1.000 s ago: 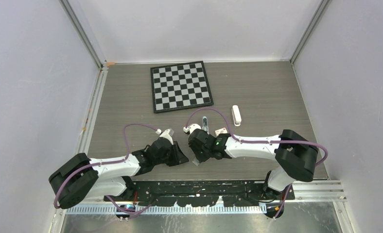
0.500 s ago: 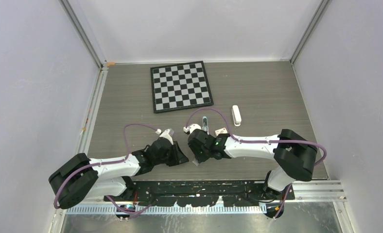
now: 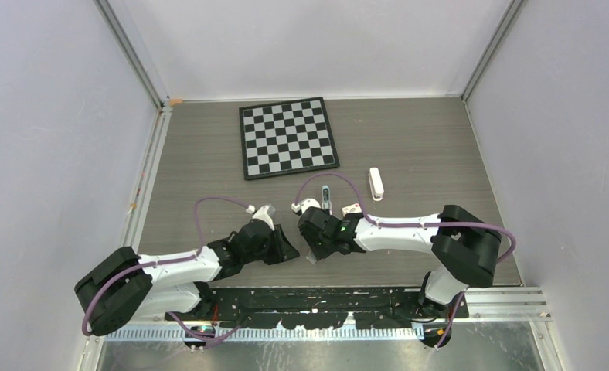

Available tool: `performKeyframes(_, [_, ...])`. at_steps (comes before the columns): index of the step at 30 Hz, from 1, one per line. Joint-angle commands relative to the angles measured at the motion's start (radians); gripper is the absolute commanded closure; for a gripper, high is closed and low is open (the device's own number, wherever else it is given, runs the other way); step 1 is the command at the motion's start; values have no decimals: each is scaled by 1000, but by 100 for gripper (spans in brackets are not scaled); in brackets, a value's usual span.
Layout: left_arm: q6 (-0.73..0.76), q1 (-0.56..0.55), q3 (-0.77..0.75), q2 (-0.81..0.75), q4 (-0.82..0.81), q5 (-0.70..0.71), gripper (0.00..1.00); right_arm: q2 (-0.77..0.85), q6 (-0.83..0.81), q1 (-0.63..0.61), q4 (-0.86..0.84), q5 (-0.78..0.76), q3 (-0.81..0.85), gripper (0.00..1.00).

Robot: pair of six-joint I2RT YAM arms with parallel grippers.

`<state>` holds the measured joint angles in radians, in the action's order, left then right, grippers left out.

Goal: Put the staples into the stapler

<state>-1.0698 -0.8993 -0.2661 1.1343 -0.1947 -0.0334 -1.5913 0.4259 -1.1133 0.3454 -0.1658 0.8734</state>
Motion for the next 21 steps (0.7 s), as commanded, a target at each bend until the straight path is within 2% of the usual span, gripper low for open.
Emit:
performKeyframes(1, [-4, -4, 7, -27, 5, 27, 77, -14, 14, -11, 23, -41, 35, 71])
performKeyframes(8, [8, -3, -19, -66, 63, 70, 76, -5, 6, -12, 12, -24, 28, 75])
performKeyframes(13, [29, 27, -60, -111, 135, 48, 73, 32, 6, -12, -6, -26, 18, 76])
performKeyframes(18, [70, 155, -134, -198, 249, -71, 71, 112, -1, 4, -27, -20, 4, 76])
performKeyframes(21, [94, 263, -181, -260, 313, -158, 69, 164, -3, 57, -63, 52, -14, 76])
